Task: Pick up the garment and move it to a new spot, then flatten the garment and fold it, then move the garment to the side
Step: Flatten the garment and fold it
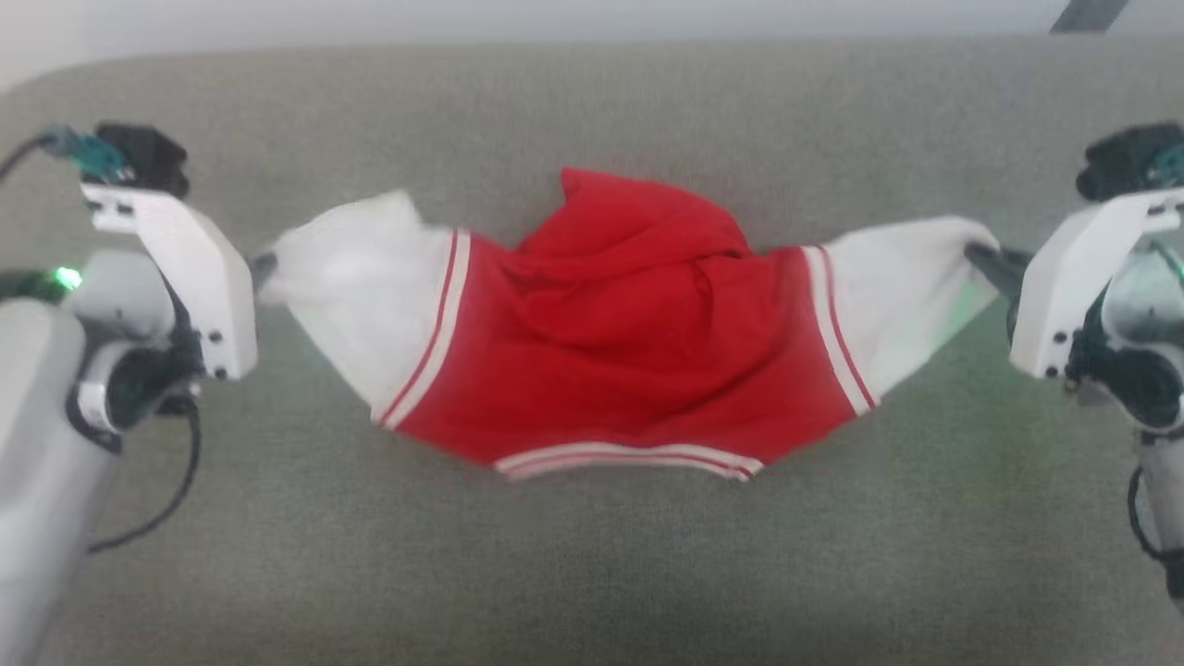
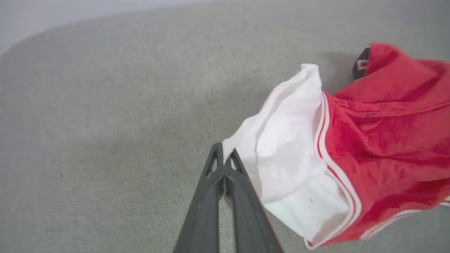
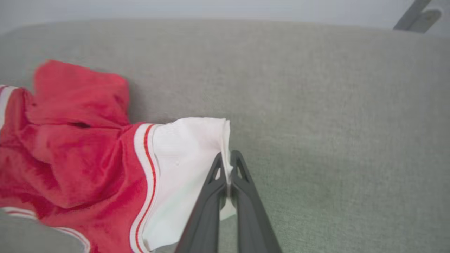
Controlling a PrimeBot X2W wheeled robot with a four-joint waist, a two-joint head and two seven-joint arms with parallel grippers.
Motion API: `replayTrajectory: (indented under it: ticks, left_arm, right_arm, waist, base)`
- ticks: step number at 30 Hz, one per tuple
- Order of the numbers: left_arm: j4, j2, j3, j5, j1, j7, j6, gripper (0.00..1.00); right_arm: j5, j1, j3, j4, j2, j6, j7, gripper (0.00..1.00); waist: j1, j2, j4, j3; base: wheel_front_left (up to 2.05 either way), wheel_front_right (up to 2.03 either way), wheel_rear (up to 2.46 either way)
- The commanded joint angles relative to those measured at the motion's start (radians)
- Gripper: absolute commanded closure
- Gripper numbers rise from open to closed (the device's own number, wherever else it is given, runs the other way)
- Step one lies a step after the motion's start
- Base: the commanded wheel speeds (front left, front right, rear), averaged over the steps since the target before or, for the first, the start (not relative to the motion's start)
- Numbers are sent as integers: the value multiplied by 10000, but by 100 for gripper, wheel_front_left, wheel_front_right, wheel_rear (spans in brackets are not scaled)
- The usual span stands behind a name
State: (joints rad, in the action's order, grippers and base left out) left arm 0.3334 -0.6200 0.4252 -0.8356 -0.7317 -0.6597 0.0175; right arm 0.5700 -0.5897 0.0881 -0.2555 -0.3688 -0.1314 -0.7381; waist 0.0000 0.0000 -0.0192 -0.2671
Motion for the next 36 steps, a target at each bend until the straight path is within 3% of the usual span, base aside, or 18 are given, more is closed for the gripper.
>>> replayTrajectory:
  ticks: [1, 11, 20, 29, 36]
  left_arm:
    - [-140, -62, -74, 90, -239, -54, 9, 100]
    - [-484, -505, -281, 545, -2042, -97, -70, 100]
    - [364, -116, -249, 1142, -3989, 661, -283, 100]
    - [1360, 282, -65, 1628, -5375, 1483, -540, 100]
    - [1767, 545, -49, 1894, -6061, 2197, -527, 100]
  right_arm:
    - [97, -203, -110, 108, 91, 14, -19, 100]
    - [-284, -2315, -1016, 3, 991, 13, 942, 100]
    - [-1233, -4114, -1503, -1173, 1778, 13, 2645, 100]
    - [-1556, -5364, -1281, -2482, 1897, 13, 3924, 100]
    - [-1783, -6170, -836, -3242, 1544, 13, 4814, 100]
  waist:
    - [0, 0, -45, 498]
    - [0, 0, -133, 1946]
    - [0, 0, -214, 2644]
    - [0, 0, -222, 2577]
    - [0, 0, -186, 1483]
  base:
    - [0, 0, 0]
    - [0, 0, 0]
    - [0, 0, 0]
    - [0, 0, 0]
    - [0, 0, 0]
